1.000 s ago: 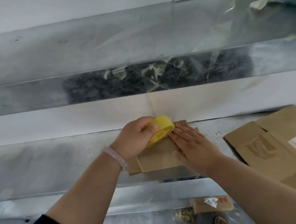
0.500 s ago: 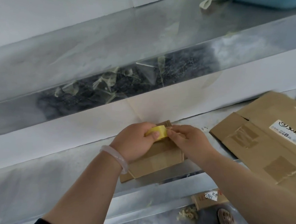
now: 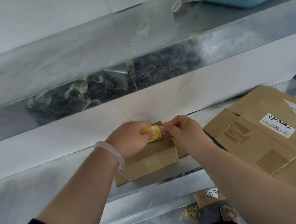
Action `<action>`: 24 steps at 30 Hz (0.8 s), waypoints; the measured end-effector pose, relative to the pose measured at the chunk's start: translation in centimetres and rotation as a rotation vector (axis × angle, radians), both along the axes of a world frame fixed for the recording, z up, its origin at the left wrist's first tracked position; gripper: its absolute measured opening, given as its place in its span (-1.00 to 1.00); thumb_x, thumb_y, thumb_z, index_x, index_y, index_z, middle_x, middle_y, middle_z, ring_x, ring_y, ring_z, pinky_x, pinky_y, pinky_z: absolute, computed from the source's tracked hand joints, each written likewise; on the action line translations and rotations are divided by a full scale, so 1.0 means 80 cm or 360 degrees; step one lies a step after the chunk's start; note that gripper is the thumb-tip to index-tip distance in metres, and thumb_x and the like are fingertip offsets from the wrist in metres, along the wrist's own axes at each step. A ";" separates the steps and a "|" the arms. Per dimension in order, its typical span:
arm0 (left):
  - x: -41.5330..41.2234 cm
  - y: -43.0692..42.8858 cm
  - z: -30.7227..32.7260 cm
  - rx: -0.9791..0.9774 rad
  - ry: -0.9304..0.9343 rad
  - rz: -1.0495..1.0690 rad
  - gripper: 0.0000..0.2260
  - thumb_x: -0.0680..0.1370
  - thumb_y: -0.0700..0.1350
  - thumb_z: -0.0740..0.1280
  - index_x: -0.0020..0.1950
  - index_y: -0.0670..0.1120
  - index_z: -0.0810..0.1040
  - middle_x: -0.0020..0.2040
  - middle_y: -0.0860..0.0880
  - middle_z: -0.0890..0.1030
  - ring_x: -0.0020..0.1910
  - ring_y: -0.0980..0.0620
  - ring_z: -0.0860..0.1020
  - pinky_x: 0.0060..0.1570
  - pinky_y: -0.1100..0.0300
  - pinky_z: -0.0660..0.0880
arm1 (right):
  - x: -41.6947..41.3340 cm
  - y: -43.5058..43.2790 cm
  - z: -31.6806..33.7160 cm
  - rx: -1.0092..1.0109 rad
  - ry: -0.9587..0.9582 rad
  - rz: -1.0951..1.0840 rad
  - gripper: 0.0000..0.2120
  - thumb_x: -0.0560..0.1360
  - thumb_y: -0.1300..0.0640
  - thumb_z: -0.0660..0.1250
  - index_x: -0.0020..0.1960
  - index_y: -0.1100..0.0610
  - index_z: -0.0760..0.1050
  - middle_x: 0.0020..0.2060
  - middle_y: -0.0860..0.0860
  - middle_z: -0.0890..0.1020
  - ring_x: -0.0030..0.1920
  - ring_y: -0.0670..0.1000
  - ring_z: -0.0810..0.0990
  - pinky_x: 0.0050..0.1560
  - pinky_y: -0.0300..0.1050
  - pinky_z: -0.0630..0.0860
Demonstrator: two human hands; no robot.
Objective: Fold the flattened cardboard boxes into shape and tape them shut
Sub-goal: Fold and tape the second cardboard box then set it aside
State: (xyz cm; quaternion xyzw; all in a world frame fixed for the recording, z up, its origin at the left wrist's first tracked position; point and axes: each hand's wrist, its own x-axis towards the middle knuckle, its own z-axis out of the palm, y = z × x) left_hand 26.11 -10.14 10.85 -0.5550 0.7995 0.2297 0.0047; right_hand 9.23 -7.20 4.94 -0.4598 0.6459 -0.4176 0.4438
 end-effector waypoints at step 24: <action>-0.002 -0.002 -0.013 -0.0010 0.0362 0.0334 -0.55 0.57 0.24 0.18 -0.19 -0.13 0.54 -0.34 -0.07 0.49 -0.30 -0.07 0.52 -0.19 0.00 0.48 | 0.008 -0.019 0.014 0.0106 -0.0807 -0.0162 -0.81 0.63 0.20 0.23 -0.13 0.26 0.48 -0.38 0.07 0.61 -0.33 -0.05 0.61 0.06 -0.01 0.64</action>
